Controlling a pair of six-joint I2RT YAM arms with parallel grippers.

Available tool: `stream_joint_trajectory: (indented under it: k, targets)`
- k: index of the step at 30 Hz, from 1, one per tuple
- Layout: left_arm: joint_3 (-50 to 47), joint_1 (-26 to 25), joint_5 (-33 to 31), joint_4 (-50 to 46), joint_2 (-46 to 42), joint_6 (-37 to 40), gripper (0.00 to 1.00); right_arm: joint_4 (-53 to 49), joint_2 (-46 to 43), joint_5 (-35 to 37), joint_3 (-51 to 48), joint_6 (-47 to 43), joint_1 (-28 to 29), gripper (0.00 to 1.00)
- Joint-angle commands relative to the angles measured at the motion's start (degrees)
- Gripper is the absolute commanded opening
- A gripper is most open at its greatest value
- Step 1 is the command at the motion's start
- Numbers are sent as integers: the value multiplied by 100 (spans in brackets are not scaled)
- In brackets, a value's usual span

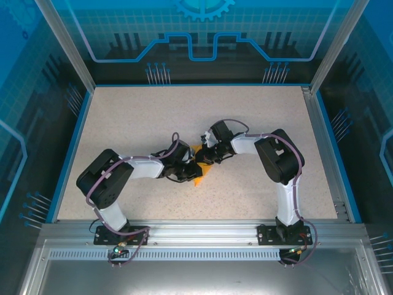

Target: Fold a paper plane with a square sheet of paper (pick it up from the middle)

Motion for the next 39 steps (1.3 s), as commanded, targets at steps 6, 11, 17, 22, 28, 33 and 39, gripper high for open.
stream_joint_trajectory:
  k: [6,11,17,22,28,33,39]
  targets:
    - [-715,26,405,412,97,-96,12,-587,393,679,-345,17,71,11]
    - [-916,22,581,460,93,-139,12,-583,406,692,-354,26,70,11]
    - [-983,22,1129,405,1,-36,13,-564,420,701,-363,42,65,11]
    - [-1015,13,1244,-72,-271,122,14,-519,420,707,-381,103,68,11]
    - [-978,15,1198,-383,-688,193,13,-497,377,741,-416,160,75,11]
    - [-912,176,416,-448,-1651,12,12,-286,262,765,-580,361,104,11]
    - [-400,318,27,-141,-1373,-195,14,-218,266,714,-561,412,105,11]
